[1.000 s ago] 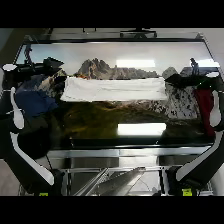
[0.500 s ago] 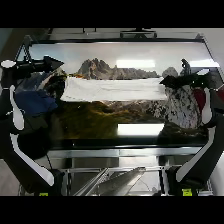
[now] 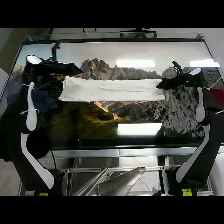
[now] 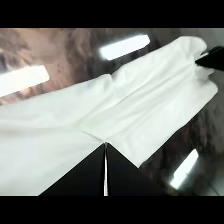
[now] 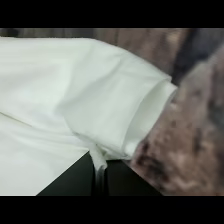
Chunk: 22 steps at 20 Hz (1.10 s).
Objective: Fold the shirts.
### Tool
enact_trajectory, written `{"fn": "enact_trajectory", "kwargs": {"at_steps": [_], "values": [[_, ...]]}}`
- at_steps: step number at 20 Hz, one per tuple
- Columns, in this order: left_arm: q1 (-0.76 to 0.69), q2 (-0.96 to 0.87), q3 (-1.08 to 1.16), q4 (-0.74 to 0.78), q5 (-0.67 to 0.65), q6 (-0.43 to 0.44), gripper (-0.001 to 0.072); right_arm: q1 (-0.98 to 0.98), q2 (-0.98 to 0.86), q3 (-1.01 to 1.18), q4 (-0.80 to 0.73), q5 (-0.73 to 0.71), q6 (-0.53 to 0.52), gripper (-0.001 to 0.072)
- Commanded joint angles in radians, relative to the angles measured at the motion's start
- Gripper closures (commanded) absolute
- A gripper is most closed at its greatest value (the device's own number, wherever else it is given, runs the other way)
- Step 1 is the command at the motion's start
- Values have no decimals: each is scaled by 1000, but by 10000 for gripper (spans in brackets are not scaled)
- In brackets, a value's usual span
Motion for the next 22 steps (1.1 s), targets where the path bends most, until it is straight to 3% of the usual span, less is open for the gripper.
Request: {"fn": "enact_trajectory", "kwargs": {"at_steps": [1,4,8,10,16,19,22], "values": [[-153,-2,0,290,94,-134,708,2,25,72,84,52,53,693],[-300,-36,0,431,242,-246,708,2,89,77,98,115,90,693],[-423,-115,7,426,369,-305,708,5,198,77,335,200,90,693],[-451,-172,54,423,362,-344,707,11,252,77,428,213,90,693],[-456,-222,69,267,393,-358,706,60,304,77,443,212,115,693],[-420,-143,69,154,348,-355,706,92,303,76,439,175,116,693],[-328,25,69,157,209,-354,706,142,300,76,440,123,146,693]]}}
